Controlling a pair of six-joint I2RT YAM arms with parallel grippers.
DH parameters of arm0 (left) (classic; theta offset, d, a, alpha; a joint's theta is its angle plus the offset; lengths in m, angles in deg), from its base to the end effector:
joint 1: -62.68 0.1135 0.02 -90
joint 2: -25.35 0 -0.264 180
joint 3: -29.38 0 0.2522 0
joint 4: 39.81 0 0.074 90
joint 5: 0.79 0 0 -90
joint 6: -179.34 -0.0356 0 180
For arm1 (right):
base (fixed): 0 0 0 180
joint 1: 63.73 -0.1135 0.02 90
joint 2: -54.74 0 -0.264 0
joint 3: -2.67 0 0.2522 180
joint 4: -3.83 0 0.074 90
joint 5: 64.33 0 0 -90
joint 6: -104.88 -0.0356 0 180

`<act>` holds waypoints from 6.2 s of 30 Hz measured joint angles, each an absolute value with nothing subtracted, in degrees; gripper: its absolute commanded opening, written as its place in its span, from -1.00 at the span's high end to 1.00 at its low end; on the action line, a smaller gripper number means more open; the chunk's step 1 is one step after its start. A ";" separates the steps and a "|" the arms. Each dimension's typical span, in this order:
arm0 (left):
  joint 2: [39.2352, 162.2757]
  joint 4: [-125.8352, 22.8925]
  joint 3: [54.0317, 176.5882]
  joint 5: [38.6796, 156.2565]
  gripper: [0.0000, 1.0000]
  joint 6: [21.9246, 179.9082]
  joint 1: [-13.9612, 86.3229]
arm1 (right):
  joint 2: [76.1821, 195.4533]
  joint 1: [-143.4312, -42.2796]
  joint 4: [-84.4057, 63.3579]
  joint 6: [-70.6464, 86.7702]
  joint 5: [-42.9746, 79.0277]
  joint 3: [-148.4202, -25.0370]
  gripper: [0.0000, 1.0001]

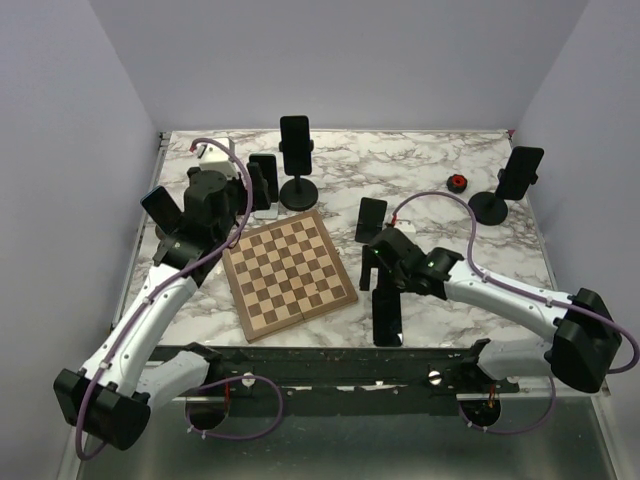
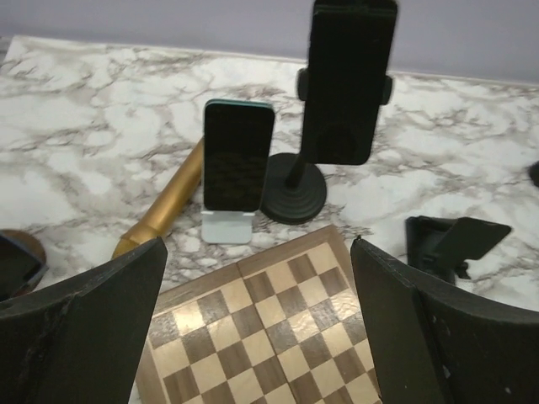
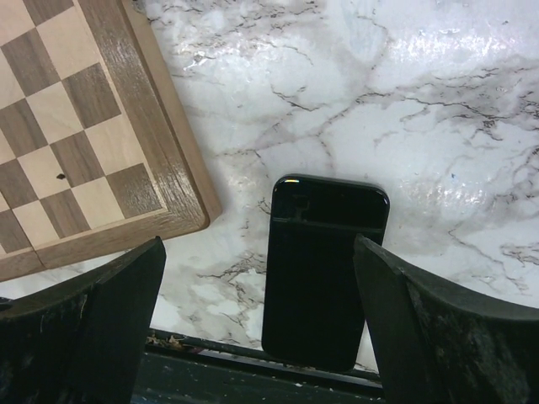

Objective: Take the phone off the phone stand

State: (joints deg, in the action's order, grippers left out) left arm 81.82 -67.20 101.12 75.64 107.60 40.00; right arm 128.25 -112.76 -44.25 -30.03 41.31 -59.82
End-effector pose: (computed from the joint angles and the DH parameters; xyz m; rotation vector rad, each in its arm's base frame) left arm 0.2096 -0.0785 0.3772 -0.1023 1.7835 -0.3043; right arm 0.1700 0.1811 0.2255 0.0051 2.5674 0.2779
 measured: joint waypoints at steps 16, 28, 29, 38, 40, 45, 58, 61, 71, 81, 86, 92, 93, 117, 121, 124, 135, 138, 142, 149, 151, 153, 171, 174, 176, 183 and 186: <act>91.74 -81.83 103.04 54.36 -0.97 118.57 56.02 | 108.73 -112.79 -43.51 -26.20 40.43 -59.19 -1.00; 107.43 -90.33 115.32 47.76 -0.97 124.62 63.89 | 105.22 -112.79 -43.86 -22.95 36.74 -59.13 -1.00; 108.74 -90.39 116.26 47.76 -0.97 124.67 64.35 | 104.80 -112.79 -44.04 -22.53 36.74 -59.13 -1.00; 118.54 -91.03 122.16 49.20 -0.97 124.23 67.83 | 101.04 -112.79 -44.52 -21.53 36.87 -59.13 -1.00; 119.19 -90.72 122.16 49.26 -0.98 123.68 68.09 | 100.71 -112.79 -44.50 -21.53 36.85 -59.13 -1.00; 119.43 -88.80 121.16 49.37 -0.97 123.58 68.68 | 101.28 -112.79 -44.50 -21.46 36.87 -59.13 -1.00; 120.92 -82.48 118.71 52.80 -0.97 122.75 70.84 | 103.84 -112.79 -44.47 -21.00 36.89 -59.15 -1.00; 121.44 -81.10 118.71 53.33 -0.97 122.31 71.00 | 104.32 -112.79 -44.47 -21.00 36.91 -59.21 -1.00; 122.06 -79.27 117.22 53.46 -0.98 122.20 71.98 | 105.89 -112.79 -43.77 -21.72 36.87 -59.28 -1.00; 122.06 -78.83 116.83 54.38 -0.81 122.13 73.38 | 107.44 -112.79 -43.75 -22.62 36.74 -59.87 -1.00; 122.08 -77.63 116.83 55.60 -0.59 121.30 73.88 | 108.82 -112.79 -43.64 -22.62 36.69 -61.16 -1.00; 122.12 -76.71 116.83 56.52 -0.17 120.54 73.86 | 109.22 -112.79 -43.42 -23.21 36.69 -61.38 -1.00; 122.12 -76.71 116.83 56.56 -0.11 120.47 73.86 | 109.22 -112.79 -43.40 -23.32 36.69 -61.38 -1.00; 104.77 -84.12 116.70 51.80 1.00 121.30 66.58 | 109.85 -112.79 -43.45 -23.65 37.04 -61.40 -1.00; 100.96 -85.21 116.35 53.44 1.00 117.63 59.85 | 108.21 -112.79 -43.60 -23.67 38.57 -61.40 -1.00; 97.47 -86.81 115.50 58.73 1.00 116.14 52.62 | 106.07 -112.79 -44.32 -23.67 40.37 -61.42 -1.00; 92.64 -87.77 105.71 91.71 1.00 129.17 38.93 | 108.19 -112.79 -39.58 -15.06 29.35 -61.81 -0.97; 96.26 -87.09 104.90 99.10 1.00 133.24 33.36 | 111.12 -112.79 -38.22 -13.53 25.29 -61.77 -0.87; 100.24 -85.08 104.92 106.11 1.00 136.36 27.41 | 112.69 -112.79 -35.69 -12.46 21.07 -61.22 -0.52; 103.19 -82.02 104.92 112.74 1.00 137.56 24.29 | 115.99 -112.79 -32.10 -12.11 16.52 -57.49 -0.07; 103.96 -81.54 104.92 113.76 1.00 137.63 23.72 | 116.76 -112.79 -31.71 -12.32 15.30 -56.26 -0.05; 104.55 -81.19 104.92 114.53 1.00 137.63 23.26 | 117.15 -112.79 -31.23 -12.54 14.31 -55.45 0.08; 106.49 -81.87 108.85 111.99 -0.97 137.28 22.76 | 116.03 -113.38 -37.04 -18.42 19.45 -55.85 0.99; 103.70 -83.18 111.43 108.95 -0.97 135.71 24.66 | 117.61 -113.27 -45.11 -22.36 25.26 -56.41 0.99; 100.48 -83.64 112.42 106.88 -0.97 134.22 26.80 | 119.79 -113.22 -51.77 -25.64 29.37 -57.55 0.99; 92.11 -85.63 112.88 102.79 -0.98 128.84 33.75 | 121.06 -113.22 -66.81 -33.88 39.60 -58.36 0.95; 90.97 -86.39 112.88 102.20 -0.97 126.42 34.98 | 121.94 -113.11 -69.59 -35.41 41.42 -58.27 0.95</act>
State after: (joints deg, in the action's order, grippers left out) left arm 90.97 -86.39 112.88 102.20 126.42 34.98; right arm 121.94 -113.11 -69.59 -35.41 41.42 -58.27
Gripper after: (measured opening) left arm 0.987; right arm 0.126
